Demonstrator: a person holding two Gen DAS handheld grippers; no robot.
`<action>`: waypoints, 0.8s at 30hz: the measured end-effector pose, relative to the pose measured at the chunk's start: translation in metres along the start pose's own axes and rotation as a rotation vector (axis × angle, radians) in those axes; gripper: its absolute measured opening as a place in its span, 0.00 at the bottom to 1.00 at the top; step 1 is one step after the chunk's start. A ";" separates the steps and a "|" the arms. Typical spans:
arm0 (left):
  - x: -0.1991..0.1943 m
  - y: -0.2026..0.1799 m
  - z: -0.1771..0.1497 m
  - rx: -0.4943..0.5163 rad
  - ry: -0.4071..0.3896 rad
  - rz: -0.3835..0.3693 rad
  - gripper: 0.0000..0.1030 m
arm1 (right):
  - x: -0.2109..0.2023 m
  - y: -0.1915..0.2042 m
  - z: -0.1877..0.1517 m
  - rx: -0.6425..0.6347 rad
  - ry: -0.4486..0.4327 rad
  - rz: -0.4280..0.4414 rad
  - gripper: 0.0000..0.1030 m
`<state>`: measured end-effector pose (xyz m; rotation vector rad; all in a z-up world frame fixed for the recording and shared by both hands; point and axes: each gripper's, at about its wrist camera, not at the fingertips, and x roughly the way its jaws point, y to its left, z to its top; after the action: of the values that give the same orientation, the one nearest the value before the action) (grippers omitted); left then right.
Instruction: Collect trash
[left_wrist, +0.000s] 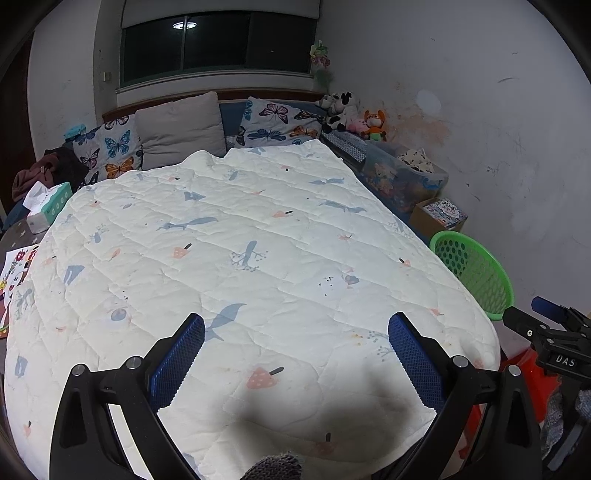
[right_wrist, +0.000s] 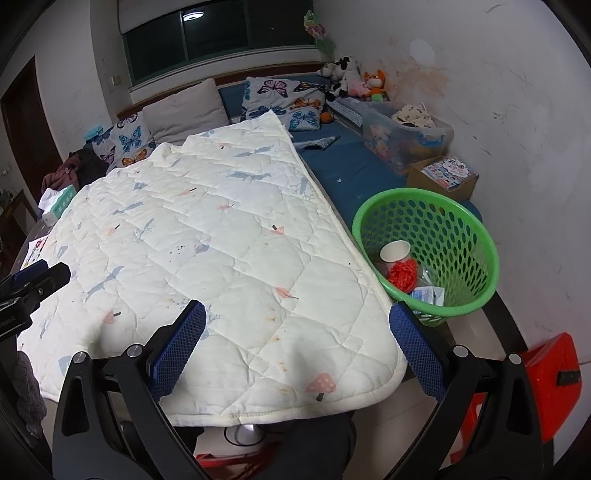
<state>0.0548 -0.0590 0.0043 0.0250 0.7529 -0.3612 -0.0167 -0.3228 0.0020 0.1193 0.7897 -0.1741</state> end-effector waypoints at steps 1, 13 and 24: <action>0.000 0.000 0.000 -0.001 0.000 -0.001 0.93 | 0.000 0.000 0.000 0.000 0.000 0.001 0.96; -0.002 -0.001 0.001 0.002 -0.003 0.009 0.93 | 0.000 0.003 0.001 -0.003 0.004 0.004 0.96; 0.005 -0.003 0.001 0.004 0.012 0.010 0.93 | 0.003 0.005 0.003 -0.004 0.008 0.004 0.96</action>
<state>0.0576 -0.0639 0.0023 0.0347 0.7636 -0.3538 -0.0118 -0.3191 0.0022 0.1177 0.7979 -0.1683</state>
